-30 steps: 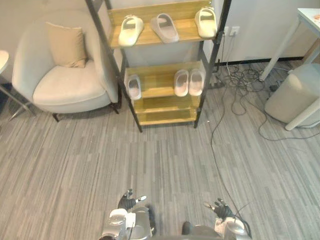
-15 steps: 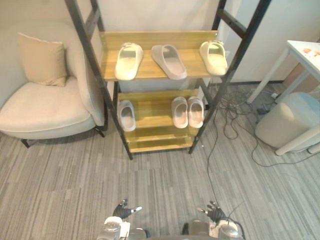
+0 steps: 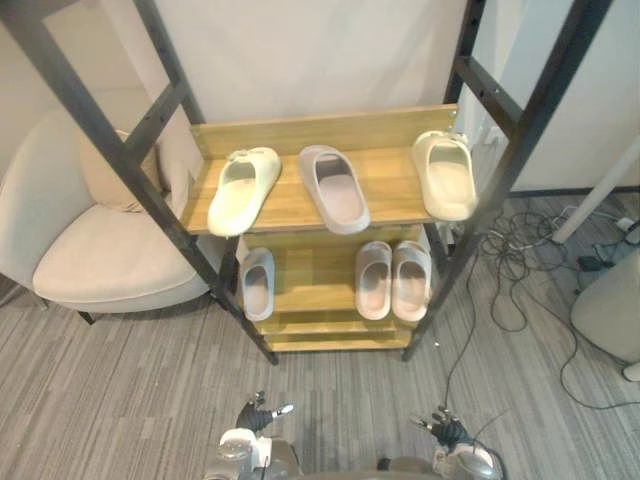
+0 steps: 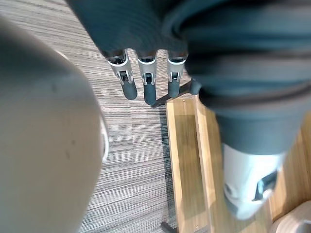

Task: Organize the slippers on the shoe rack

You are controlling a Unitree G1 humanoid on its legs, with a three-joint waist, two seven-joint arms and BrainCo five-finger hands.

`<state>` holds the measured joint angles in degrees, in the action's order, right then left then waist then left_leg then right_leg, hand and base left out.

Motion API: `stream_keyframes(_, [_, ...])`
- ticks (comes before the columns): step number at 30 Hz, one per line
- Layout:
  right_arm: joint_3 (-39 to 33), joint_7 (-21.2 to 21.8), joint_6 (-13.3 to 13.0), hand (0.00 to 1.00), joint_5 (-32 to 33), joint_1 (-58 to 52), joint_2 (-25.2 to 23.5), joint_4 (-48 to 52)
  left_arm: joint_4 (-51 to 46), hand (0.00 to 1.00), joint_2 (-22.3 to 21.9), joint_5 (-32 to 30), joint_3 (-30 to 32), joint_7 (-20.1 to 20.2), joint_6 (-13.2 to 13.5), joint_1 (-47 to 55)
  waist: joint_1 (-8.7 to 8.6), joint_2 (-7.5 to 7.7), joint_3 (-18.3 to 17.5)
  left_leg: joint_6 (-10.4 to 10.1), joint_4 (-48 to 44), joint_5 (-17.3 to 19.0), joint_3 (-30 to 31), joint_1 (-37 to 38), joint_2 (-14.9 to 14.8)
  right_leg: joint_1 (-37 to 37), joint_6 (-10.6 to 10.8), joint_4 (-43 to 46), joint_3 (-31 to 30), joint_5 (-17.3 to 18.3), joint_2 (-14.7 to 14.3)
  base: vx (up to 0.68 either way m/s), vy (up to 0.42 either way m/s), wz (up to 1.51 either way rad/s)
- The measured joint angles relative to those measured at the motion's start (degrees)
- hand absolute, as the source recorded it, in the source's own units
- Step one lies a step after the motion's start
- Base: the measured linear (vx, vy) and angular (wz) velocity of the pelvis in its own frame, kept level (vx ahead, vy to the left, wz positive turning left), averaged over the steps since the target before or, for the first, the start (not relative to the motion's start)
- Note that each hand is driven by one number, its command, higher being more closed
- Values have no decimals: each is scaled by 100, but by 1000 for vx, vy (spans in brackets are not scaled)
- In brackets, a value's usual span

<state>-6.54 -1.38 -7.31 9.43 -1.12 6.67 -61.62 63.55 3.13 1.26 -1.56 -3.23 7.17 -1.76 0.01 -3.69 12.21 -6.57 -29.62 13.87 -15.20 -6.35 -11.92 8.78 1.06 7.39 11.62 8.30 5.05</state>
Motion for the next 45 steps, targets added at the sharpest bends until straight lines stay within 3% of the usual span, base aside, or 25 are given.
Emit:
stream_keyframes(1, [-5,-13,-2,0,18,-8,35,-1,13,0,-5,-1,-86,2,-5,0,-2,-58,-26,138,1233,-782,96,107,236,32,163,2,-47,73,-25,175,149,-6])
stream_keyframes(2, [1,-49,25,0,16,8,-11,-57,15,0,67,-1,-141,7,-3,-29,20,77,-19,188,1378,-844,69,276,372,73,231,-19,-139,92,86,275,183,-5])
stream_keyframes(3, [39,-43,18,0,-2,-12,-129,-35,23,0,164,-1,-193,3,-4,-11,11,271,-68,236,1729,-895,75,440,570,58,294,-87,-158,61,211,222,113,2])
stream_keyframes(5, [39,-42,9,0,-18,-17,-288,-48,66,0,320,-5,-287,12,-26,-40,11,478,-90,290,1841,-871,58,468,734,121,324,-185,-146,78,356,249,125,11])
stream_keyframes(9, [40,-39,7,0,-50,-44,-277,-57,140,0,309,-3,-291,14,-26,-28,36,483,-111,383,2191,-803,-32,814,879,-2,422,406,-250,135,485,146,107,-11])
stream_keyframes(11, [62,-40,7,0,-51,9,-239,-40,180,0,312,2,-396,13,-26,10,3,430,-137,399,2398,-796,-87,1045,882,-601,509,1714,-422,190,574,95,112,-12])
stream_keyframes(13, [57,-37,2,0,-50,-5,-261,-21,176,0,412,-4,-590,18,-25,14,-33,535,-159,420,2469,-788,30,1186,955,-888,506,2497,-435,176,720,114,31,31])
stream_keyframes(14, [52,-37,4,0,-47,-13,-274,-33,173,0,407,-1,-640,15,-26,21,-60,496,-156,438,2475,-777,121,1220,950,-926,507,2637,-436,264,741,125,-30,49])
stream_keyframes(16, [78,3,5,0,-53,-8,-275,-37,170,0,406,1,-633,11,-24,22,-50,513,-169,440,2480,-775,245,1226,936,-836,453,2240,-440,646,655,97,-58,39])
stream_keyframes(18, [71,29,4,0,-53,-16,-270,-61,191,0,461,-2,-625,16,-32,18,-56,634,-243,427,2472,-777,440,1148,1063,-737,411,1317,-313,532,592,97,-159,45])
stream_keyframes(21, [43,22,10,0,-51,-9,-175,-236,192,0,344,0,-596,13,-28,42,-34,455,-303,327,2607,-839,472,1187,997,-332,417,590,-310,518,452,101,-152,9])
stream_keyframes(25, [77,23,2,0,-54,-40,-193,-232,198,0,294,-7,-555,19,-26,98,-37,446,-328,178,2910,-933,458,1509,795,-57,287,246,-331,350,175,31,-99,-9])
stream_keyframes(32, [375,-31,-59,0,-54,-172,-184,20,198,0,305,-119,-507,15,-23,81,-33,526,-350,128,3076,-1036,316,1529,758,-7,254,-136,-463,120,83,-30,-10,-12])
stream_keyframes(37, [1058,-104,-69,0,-297,-1033,-192,1849,199,0,333,-145,-522,-15,-25,81,-56,602,-392,201,3162,-1112,242,1536,839,22,293,-324,-574,-10,134,-48,43,-7])
stream_keyframes(38, [1123,-107,-86,0,-413,-1422,-192,2669,200,0,347,-179,-600,-42,-25,88,-74,604,-395,215,3165,-1121,211,1542,854,11,304,-373,-611,-47,147,-61,26,-9])
stream_keyframes(45, [892,-99,-252,0,-804,-2591,-194,5405,201,0,386,-253,-746,-109,-16,155,-246,612,-434,224,3295,-1209,63,1539,850,-155,314,-371,-792,-128,119,-39,8,-13])
